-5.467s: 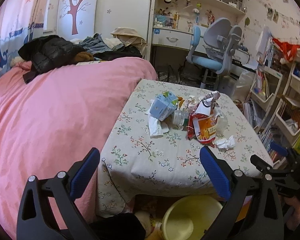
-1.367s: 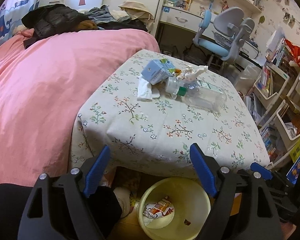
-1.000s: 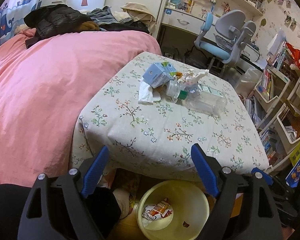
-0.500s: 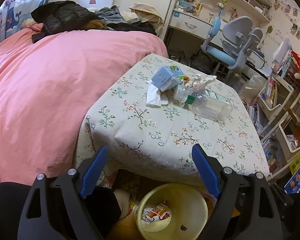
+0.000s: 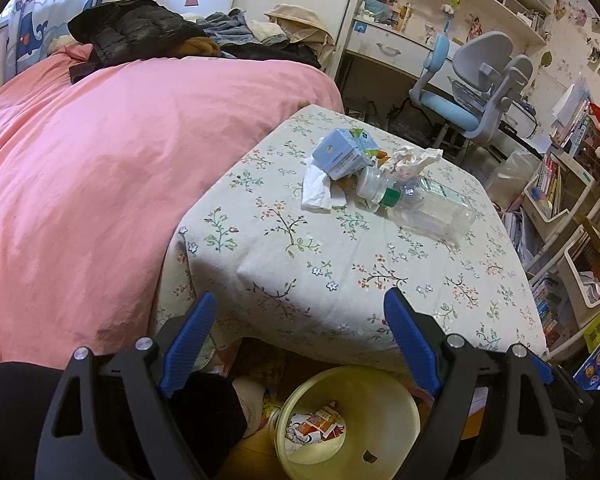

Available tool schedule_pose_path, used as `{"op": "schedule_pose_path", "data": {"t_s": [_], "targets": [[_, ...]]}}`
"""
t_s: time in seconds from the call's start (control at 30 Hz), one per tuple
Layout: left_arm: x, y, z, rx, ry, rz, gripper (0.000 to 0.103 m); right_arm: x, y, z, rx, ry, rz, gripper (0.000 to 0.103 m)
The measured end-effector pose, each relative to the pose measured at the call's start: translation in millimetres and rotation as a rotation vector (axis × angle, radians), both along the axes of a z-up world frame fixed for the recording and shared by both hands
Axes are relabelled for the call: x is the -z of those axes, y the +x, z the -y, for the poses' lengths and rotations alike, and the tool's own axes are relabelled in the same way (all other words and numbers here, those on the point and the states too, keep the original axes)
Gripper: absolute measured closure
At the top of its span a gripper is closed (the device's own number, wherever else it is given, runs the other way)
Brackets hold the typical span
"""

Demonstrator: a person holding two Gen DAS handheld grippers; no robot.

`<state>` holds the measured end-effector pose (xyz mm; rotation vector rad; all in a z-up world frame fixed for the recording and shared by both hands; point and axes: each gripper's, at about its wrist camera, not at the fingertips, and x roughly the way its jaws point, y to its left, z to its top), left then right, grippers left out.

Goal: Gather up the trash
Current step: 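Move both tools back toward the remaining trash on the table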

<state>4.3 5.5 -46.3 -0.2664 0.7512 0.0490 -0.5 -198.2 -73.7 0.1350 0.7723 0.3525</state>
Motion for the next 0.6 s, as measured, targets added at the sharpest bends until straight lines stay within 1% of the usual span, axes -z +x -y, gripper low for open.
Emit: {"op": "schedule_pose_path", "data": {"t_s": [0.6], "targets": [[0.9, -0.5, -2.2, -0.001, -0.008, -0.001, 0.020, 3.1, -0.3, -3.6, -0.008, -0.028, -0.012, 0.027]]}}
